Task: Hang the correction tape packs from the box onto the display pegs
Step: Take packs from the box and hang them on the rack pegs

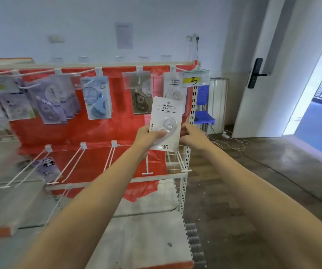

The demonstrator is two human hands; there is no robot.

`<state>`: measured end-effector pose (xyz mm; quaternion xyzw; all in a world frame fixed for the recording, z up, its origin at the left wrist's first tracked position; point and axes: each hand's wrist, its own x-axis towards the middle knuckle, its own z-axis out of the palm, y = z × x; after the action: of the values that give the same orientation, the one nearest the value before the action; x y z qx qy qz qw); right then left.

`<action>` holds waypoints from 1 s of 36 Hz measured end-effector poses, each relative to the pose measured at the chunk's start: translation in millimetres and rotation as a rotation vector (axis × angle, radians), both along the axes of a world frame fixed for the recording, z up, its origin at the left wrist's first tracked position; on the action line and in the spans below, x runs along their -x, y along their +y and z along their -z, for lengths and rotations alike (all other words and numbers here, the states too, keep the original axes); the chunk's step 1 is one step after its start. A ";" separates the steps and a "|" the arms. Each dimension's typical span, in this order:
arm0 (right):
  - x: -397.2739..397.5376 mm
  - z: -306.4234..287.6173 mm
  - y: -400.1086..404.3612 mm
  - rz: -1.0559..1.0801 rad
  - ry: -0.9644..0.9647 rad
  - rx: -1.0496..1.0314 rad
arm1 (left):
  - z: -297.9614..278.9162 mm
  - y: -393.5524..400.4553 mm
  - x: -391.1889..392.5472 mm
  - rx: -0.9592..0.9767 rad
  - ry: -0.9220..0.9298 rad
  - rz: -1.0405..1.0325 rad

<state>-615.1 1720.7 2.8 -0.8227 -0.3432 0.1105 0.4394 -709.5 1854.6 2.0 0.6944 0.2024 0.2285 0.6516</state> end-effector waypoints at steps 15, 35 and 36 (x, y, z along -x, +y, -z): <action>36.4 -24.0 -19.8 0.164 0.412 -0.450 | -16.7 -38.9 21.9 -0.137 0.014 0.101; -17.4 -53.5 -5.5 0.189 0.352 -0.461 | -26.4 -19.1 -6.5 -0.416 0.134 0.059; -20.1 -53.3 -5.6 0.187 0.346 -0.462 | -25.6 -18.5 -8.6 -0.434 0.141 0.054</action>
<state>-595.0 1715.0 56.2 -0.6980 -0.2022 0.1273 0.6751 -701.0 1836.1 27.7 0.8376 0.1749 0.2000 0.4773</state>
